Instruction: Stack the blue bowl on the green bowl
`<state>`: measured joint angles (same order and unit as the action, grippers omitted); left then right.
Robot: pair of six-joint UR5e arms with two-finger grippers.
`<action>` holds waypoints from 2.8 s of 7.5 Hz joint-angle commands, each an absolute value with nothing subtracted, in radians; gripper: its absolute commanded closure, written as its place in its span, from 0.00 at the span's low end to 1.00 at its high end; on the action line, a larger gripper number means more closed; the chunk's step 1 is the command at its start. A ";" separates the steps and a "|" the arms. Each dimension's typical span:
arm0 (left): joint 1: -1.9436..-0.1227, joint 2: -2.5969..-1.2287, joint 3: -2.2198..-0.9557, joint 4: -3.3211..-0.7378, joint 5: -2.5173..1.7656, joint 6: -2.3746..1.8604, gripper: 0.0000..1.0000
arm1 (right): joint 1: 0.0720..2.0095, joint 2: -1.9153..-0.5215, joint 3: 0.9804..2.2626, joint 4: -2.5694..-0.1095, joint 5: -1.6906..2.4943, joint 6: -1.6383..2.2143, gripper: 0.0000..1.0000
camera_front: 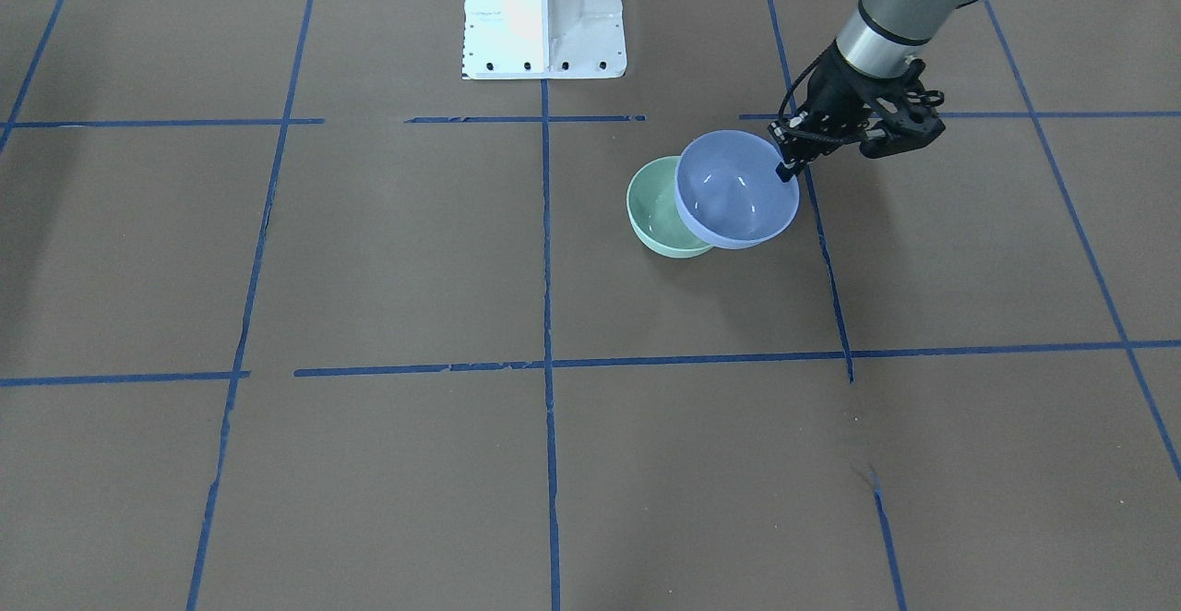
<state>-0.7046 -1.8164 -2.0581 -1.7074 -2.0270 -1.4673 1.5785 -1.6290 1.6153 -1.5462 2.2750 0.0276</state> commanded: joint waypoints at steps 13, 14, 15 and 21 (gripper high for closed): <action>-0.662 -1.849 -2.019 -1.741 -2.039 -1.382 0.00 | 1.578 -1.629 1.615 -1.546 2.275 0.028 0.00; -0.763 -1.807 -2.028 -1.741 -2.145 -1.248 0.00 | 1.578 -1.629 1.615 -1.546 2.276 0.028 0.00; -0.863 -1.722 -2.048 -1.738 -2.176 -1.066 0.00 | 1.578 -1.629 1.615 -1.546 2.275 0.028 0.00; -1.487 -1.381 -1.843 -1.652 -2.246 0.225 0.00 | 1.578 -1.629 1.615 -1.548 2.275 0.028 0.00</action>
